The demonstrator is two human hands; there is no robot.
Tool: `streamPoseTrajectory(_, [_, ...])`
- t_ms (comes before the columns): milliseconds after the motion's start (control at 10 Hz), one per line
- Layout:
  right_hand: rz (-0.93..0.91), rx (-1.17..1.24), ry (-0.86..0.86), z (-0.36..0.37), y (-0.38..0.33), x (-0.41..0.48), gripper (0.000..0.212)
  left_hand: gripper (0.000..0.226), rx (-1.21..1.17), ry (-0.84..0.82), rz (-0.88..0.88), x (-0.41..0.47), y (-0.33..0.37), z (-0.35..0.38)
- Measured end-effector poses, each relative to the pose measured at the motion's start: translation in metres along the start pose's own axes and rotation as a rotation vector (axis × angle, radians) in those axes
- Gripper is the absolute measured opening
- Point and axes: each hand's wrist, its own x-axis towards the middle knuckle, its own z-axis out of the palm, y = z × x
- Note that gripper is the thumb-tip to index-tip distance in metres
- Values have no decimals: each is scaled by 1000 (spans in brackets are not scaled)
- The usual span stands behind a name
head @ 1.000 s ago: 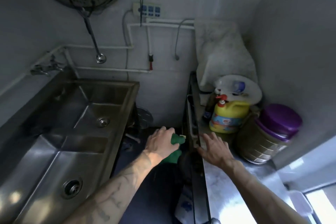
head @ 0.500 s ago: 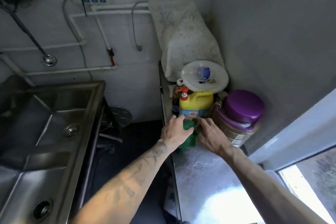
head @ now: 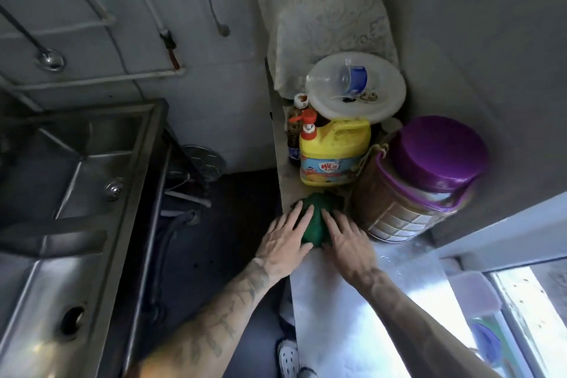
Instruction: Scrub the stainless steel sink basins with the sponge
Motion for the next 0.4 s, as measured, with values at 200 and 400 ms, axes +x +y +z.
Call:
streamPoseTrajectory(200, [56, 37, 25, -3, 9, 11, 81, 83, -7, 11, -47, 25, 14, 13])
streamPoseTrajectory(400, [-29, -33, 84, -47, -29, 7, 84, 82, -82, -13, -93, 0, -2, -34])
